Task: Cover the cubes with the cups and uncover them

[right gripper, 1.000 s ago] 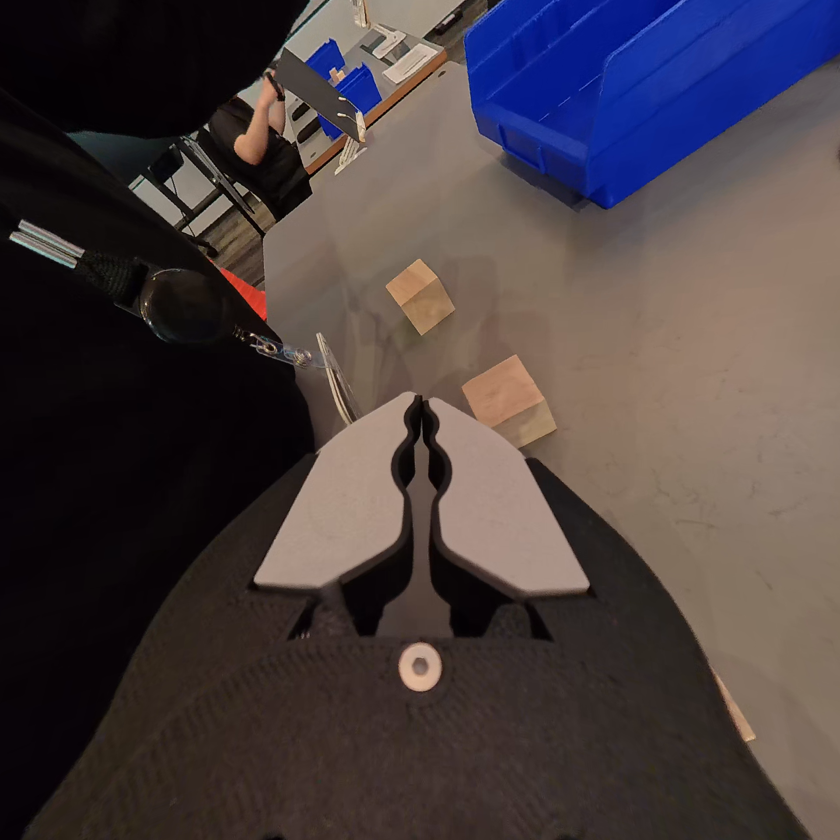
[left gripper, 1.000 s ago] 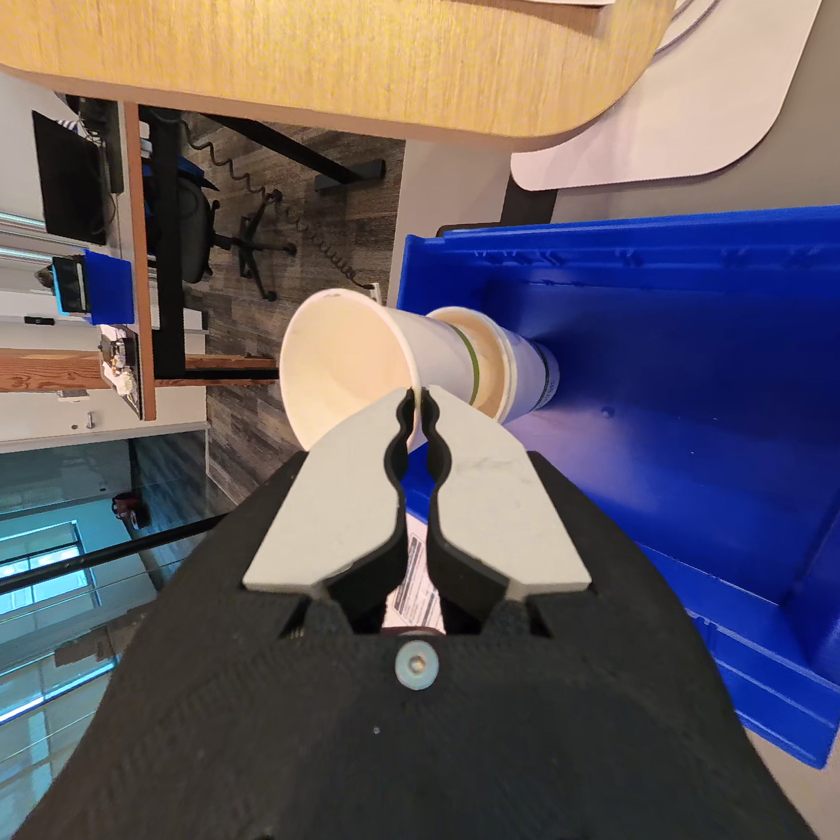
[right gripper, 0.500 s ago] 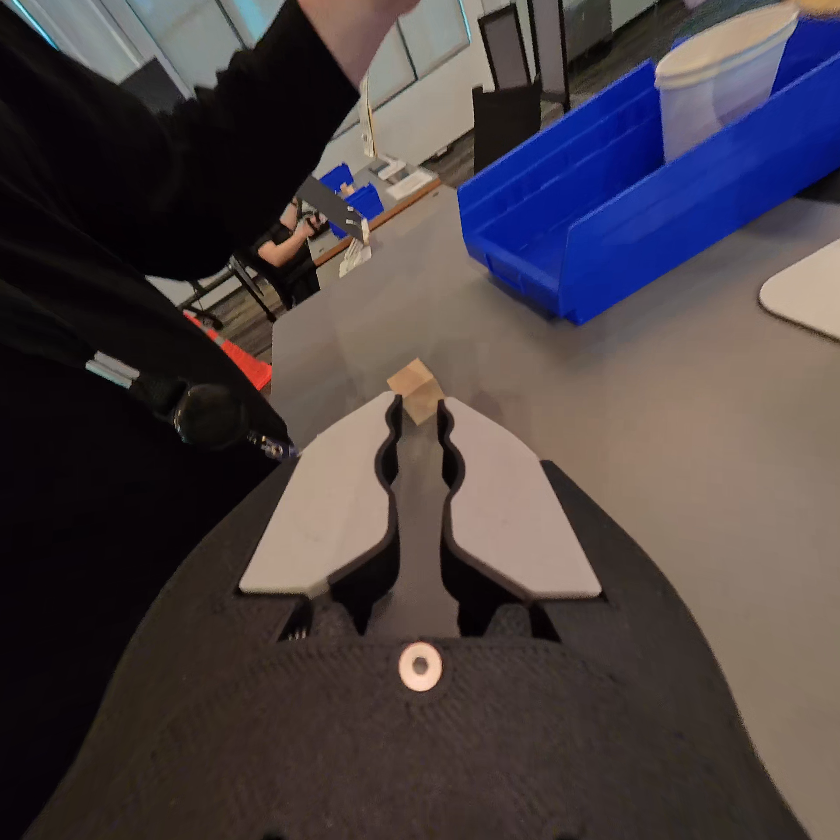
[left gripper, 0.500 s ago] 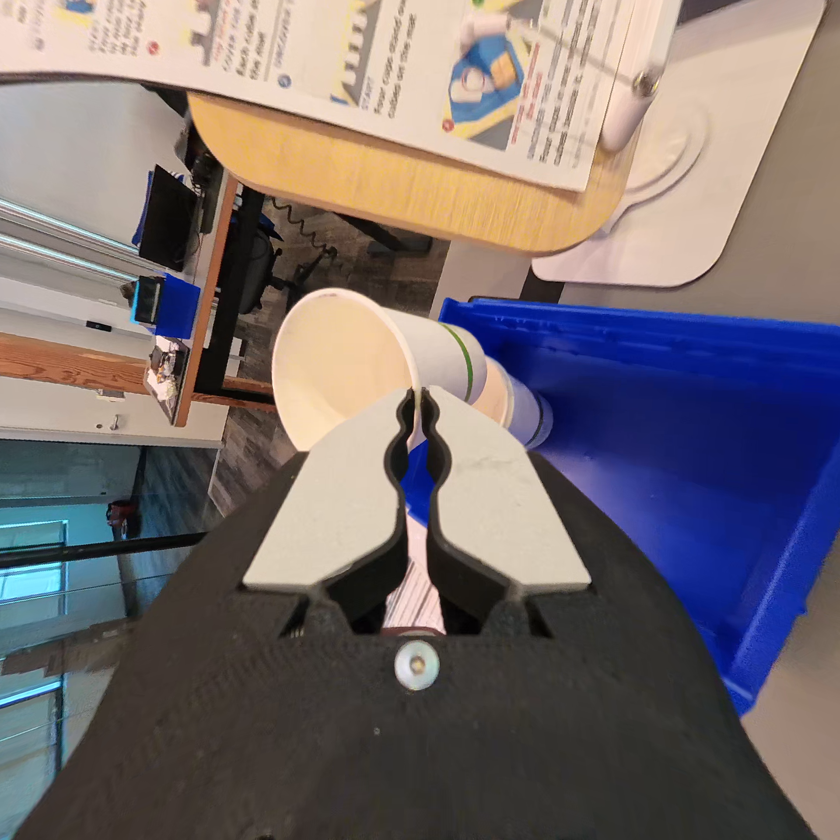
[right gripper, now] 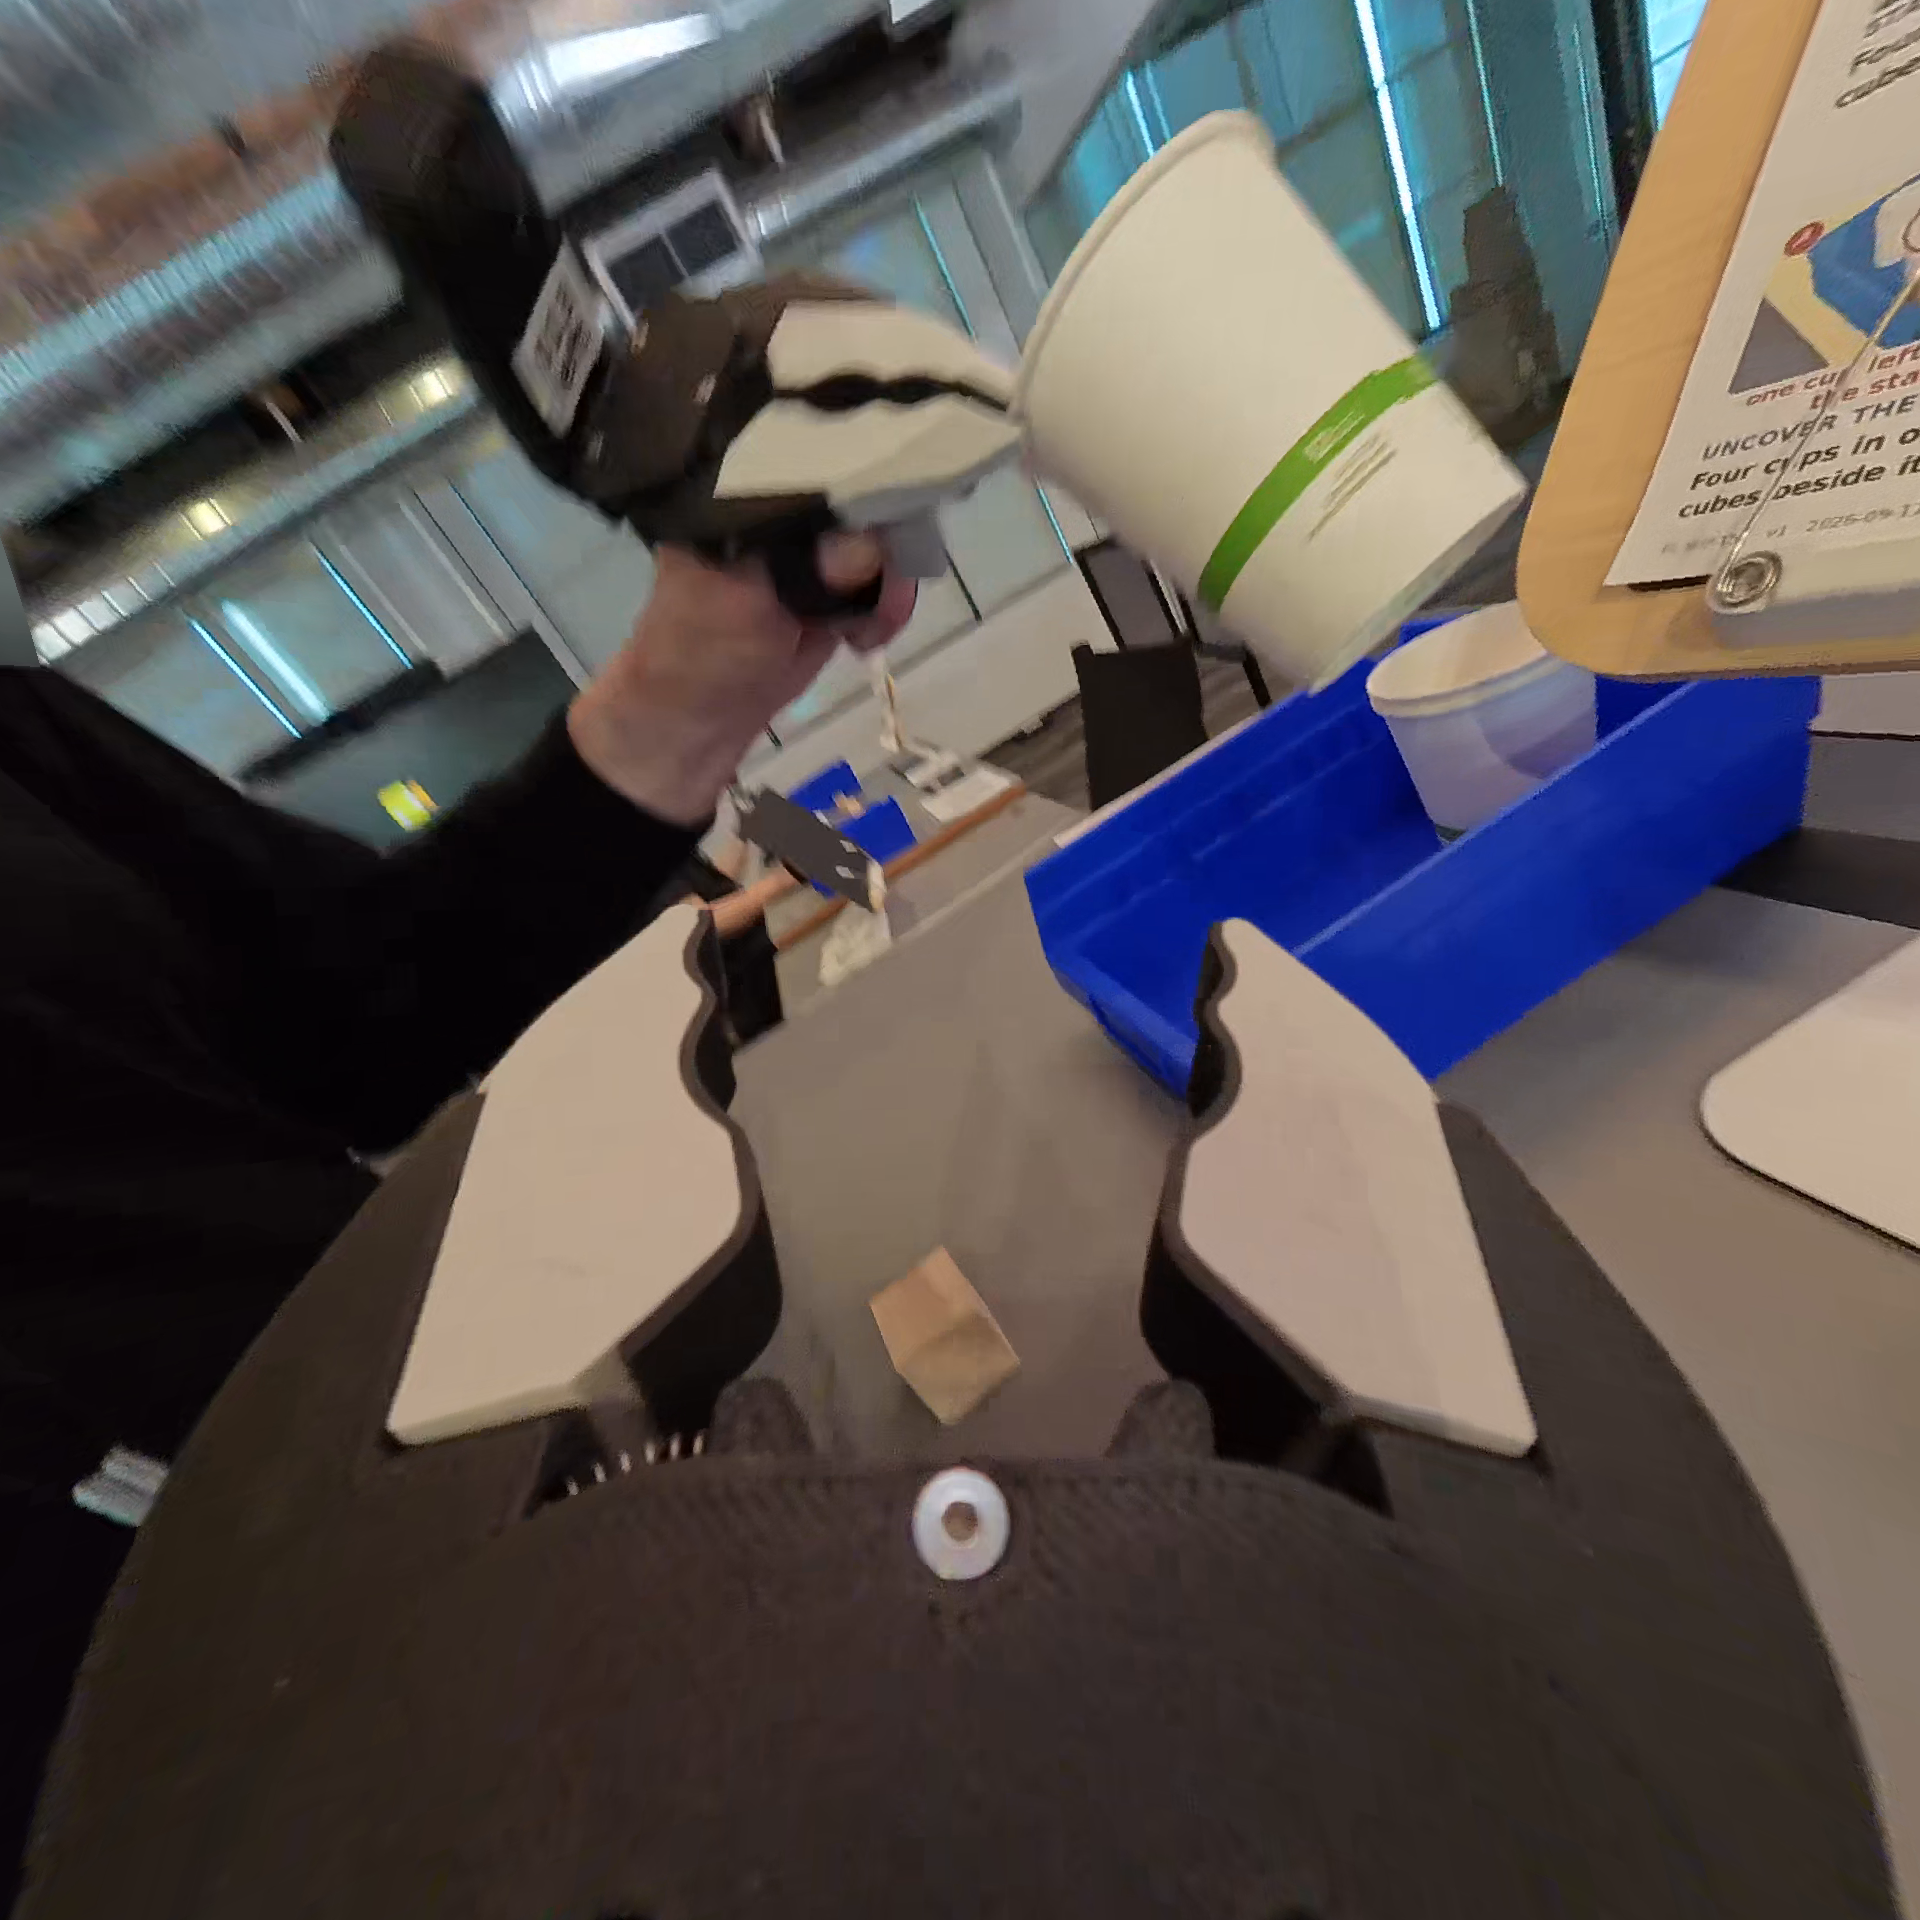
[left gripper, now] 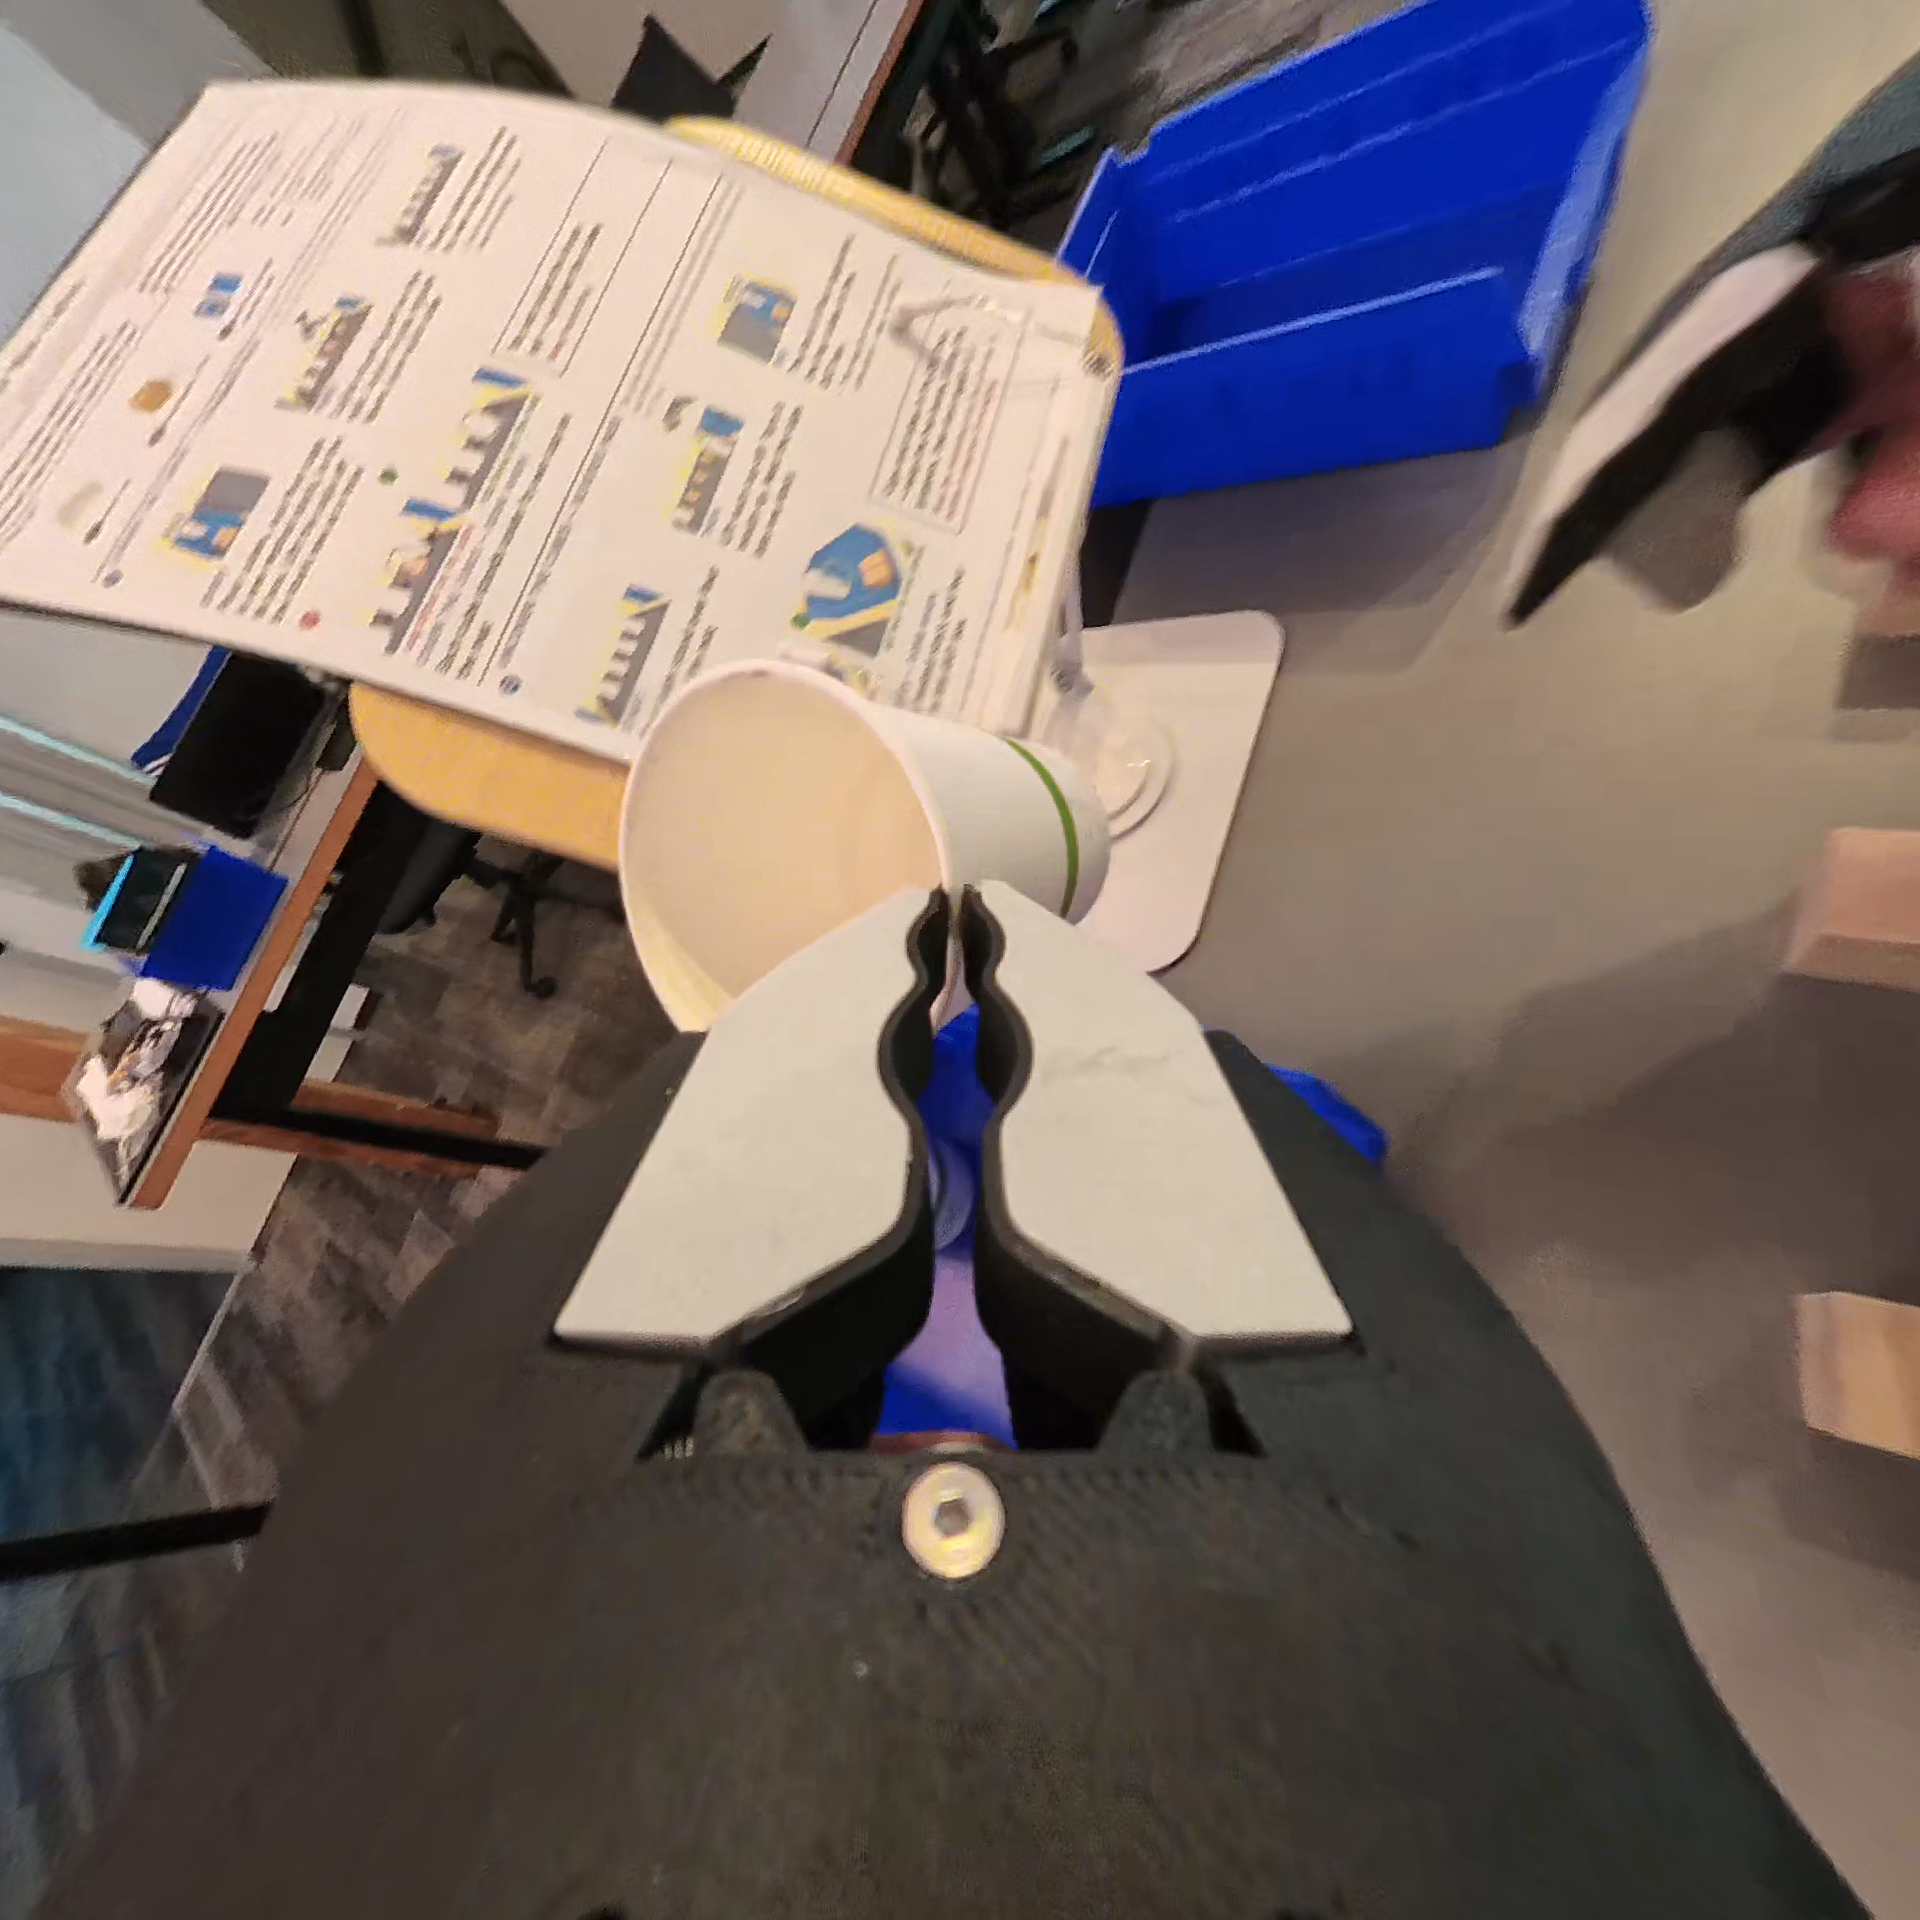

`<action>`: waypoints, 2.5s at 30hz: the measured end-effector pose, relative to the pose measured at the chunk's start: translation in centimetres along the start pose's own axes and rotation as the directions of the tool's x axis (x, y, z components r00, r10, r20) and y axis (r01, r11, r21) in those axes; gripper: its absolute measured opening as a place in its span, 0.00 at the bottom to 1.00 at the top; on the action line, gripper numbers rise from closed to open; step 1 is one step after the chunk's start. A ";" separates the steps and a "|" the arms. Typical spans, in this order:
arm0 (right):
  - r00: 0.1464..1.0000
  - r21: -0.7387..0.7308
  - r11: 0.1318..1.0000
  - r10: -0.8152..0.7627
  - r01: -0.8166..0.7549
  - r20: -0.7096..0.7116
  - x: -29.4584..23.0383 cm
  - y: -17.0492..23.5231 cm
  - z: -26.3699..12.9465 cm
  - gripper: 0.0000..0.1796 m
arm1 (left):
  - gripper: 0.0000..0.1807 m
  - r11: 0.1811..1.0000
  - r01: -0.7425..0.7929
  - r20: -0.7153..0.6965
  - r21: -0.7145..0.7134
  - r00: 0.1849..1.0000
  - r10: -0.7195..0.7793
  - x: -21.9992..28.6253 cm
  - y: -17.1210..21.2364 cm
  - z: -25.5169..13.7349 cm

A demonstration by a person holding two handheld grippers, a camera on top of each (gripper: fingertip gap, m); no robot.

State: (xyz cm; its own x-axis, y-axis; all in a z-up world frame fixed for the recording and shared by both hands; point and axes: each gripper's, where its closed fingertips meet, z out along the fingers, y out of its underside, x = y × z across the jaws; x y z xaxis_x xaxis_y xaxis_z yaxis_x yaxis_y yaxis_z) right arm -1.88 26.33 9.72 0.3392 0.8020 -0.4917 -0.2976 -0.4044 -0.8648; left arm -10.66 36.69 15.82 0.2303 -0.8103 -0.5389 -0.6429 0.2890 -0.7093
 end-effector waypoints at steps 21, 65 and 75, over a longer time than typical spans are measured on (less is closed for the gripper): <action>0.893 0.235 0.881 0.338 -0.411 0.296 3.0 -5.7 -2.2 0.49 | 0.04 0.930 0.253 -0.291 0.268 0.941 -0.173 11.6 -8.1 0.0; 0.754 -1.000 -0.008 -0.657 0.001 0.006 6.1 12.9 -18.3 0.50 | 0.00 0.975 0.220 -0.134 0.037 0.968 -0.213 9.7 -0.1 1.0; 0.758 -0.999 0.042 -0.651 -0.028 -0.049 6.1 12.4 -18.5 0.61 | 0.03 0.971 0.239 -0.091 0.007 0.967 -0.237 8.8 1.4 0.7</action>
State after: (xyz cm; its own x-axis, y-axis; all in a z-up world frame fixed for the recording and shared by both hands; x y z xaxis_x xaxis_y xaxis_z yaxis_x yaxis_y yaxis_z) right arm 13.05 18.09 -5.89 0.4945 0.8493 0.1849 0.8690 -0.4790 -0.1240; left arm -9.03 30.34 9.72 0.3085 -0.8988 -0.3115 -0.5642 0.0908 -0.8206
